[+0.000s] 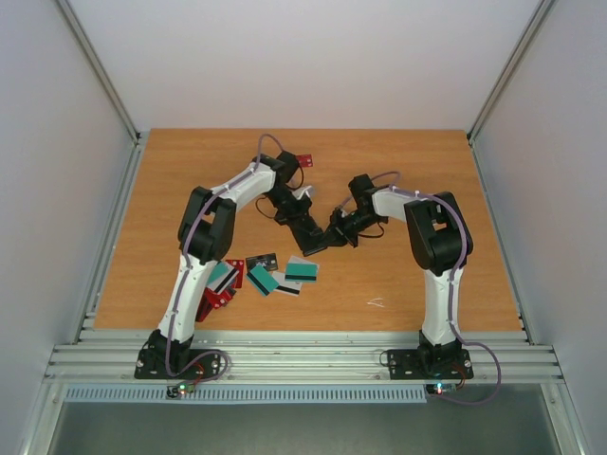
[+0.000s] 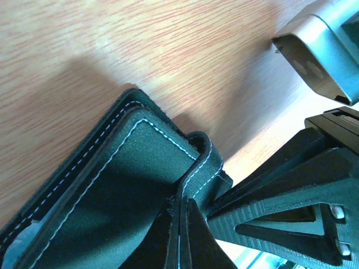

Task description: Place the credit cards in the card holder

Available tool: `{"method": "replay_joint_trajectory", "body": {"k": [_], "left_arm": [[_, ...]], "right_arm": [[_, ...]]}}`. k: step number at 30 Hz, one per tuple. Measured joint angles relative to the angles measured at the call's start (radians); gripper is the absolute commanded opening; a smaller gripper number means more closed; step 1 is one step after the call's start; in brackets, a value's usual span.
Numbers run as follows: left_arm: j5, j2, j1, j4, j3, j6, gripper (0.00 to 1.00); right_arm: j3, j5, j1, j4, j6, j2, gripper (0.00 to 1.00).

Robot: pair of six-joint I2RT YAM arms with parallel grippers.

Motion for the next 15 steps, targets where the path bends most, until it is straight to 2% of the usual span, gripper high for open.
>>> {"method": "replay_joint_trajectory", "body": {"k": [15], "left_arm": [[0.022, -0.014, 0.011, 0.045, -0.056, 0.022, 0.00]], "right_arm": [[0.064, 0.020, 0.000, -0.068, 0.003, 0.016, 0.08]]}}
